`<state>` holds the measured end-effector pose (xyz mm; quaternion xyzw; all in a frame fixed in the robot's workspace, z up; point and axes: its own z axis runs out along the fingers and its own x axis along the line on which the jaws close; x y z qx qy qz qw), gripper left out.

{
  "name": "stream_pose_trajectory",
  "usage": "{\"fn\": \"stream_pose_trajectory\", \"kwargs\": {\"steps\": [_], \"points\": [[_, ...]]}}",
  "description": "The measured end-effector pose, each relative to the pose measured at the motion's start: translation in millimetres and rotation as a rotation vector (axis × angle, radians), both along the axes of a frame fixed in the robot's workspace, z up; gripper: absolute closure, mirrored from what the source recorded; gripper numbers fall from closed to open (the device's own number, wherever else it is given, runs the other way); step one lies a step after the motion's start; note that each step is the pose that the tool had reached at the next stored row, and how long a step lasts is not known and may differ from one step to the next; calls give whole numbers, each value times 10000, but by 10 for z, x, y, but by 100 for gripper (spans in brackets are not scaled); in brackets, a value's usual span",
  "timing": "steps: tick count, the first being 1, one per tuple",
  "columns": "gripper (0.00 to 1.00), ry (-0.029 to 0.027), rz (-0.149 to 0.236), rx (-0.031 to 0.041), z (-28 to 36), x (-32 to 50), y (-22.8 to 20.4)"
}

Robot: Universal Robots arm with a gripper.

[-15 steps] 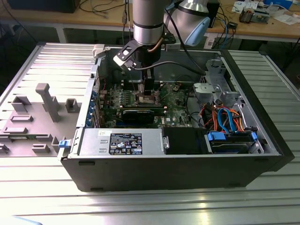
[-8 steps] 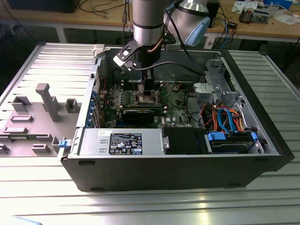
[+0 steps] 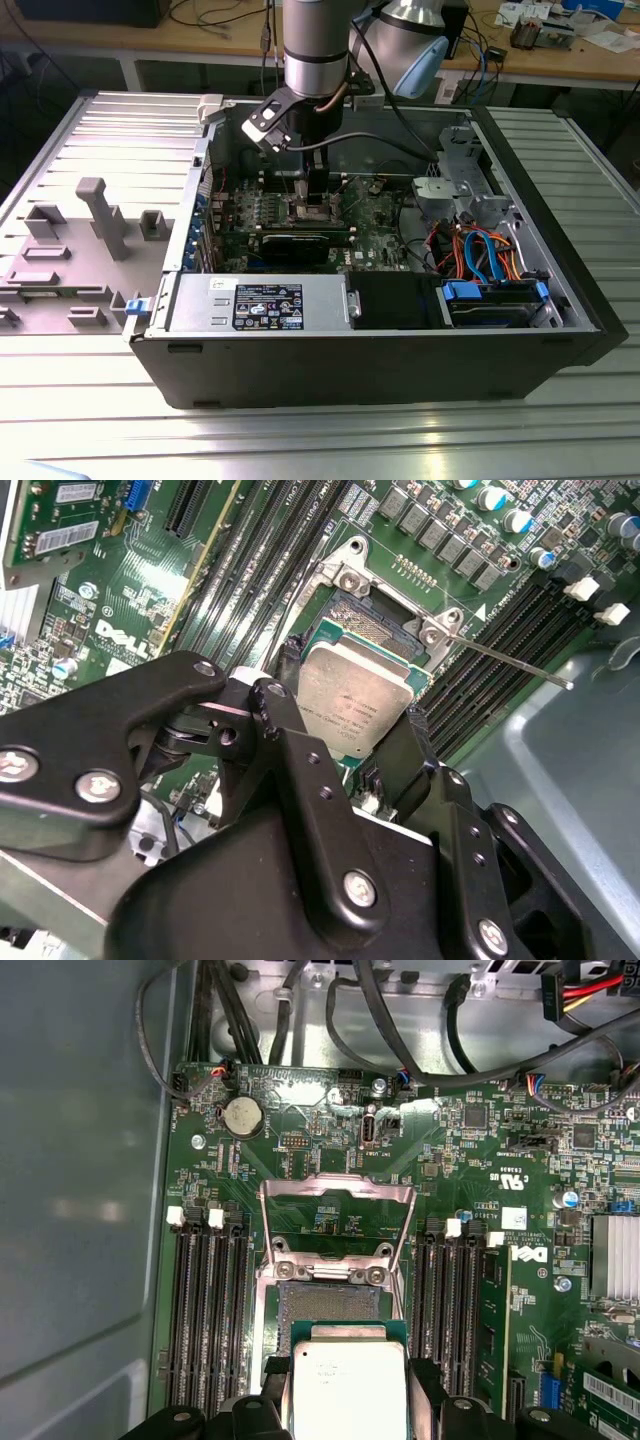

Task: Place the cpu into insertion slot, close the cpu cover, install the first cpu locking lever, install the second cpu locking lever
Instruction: 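Place the cpu into insertion slot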

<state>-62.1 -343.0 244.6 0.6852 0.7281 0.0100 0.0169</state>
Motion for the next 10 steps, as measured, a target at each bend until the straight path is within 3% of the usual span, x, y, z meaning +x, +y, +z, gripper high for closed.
{"fn": "stream_pose_trajectory", "kwargs": {"steps": [10], "points": [[45, 0, 0, 0, -17, 0, 0]]}}
